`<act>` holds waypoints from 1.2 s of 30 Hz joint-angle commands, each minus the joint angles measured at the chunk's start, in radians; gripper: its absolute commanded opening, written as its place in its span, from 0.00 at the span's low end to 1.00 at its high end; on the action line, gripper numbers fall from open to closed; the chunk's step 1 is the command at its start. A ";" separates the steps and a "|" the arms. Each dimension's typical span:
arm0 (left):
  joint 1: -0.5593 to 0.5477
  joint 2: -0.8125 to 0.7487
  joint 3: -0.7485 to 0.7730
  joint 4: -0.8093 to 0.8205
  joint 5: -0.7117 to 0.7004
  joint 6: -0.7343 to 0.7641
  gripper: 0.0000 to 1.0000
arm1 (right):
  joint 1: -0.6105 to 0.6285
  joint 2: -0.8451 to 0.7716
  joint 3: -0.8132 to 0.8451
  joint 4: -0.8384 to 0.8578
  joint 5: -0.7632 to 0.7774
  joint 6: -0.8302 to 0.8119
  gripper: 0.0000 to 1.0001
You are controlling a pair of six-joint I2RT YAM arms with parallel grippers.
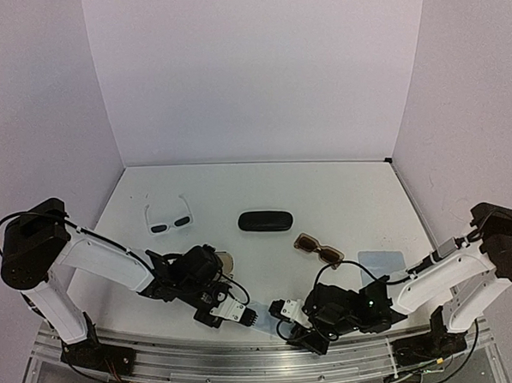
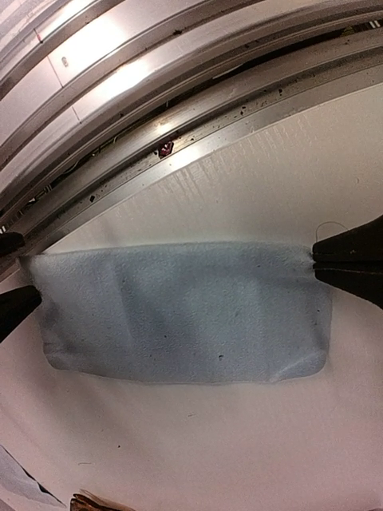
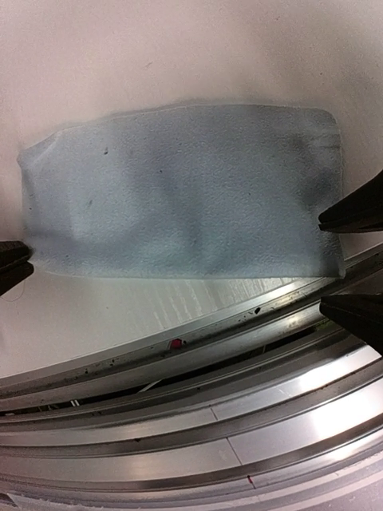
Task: Organize the sunglasses
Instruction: Pick up the glasses cleaning cloth from the center of the board.
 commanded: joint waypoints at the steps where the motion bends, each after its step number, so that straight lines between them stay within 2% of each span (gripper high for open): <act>1: -0.005 0.001 -0.001 0.010 0.002 0.003 0.00 | 0.002 0.035 0.036 0.015 0.019 0.011 0.26; 6: -0.005 -0.004 0.007 -0.010 0.001 -0.007 0.00 | 0.002 0.042 0.040 0.011 0.025 0.013 0.20; 11: -0.005 -0.008 0.034 -0.067 0.003 -0.044 0.00 | 0.002 0.034 0.040 0.002 0.013 0.018 0.04; 13: -0.005 -0.016 0.049 -0.095 0.001 -0.070 0.00 | 0.002 0.031 0.043 -0.003 0.004 0.018 0.00; 26: -0.004 -0.077 0.112 -0.199 0.039 -0.204 0.00 | -0.033 -0.079 0.084 -0.076 -0.078 0.030 0.00; 36: 0.013 -0.114 0.135 -0.257 0.050 -0.223 0.00 | -0.119 -0.141 0.116 -0.138 -0.140 0.020 0.00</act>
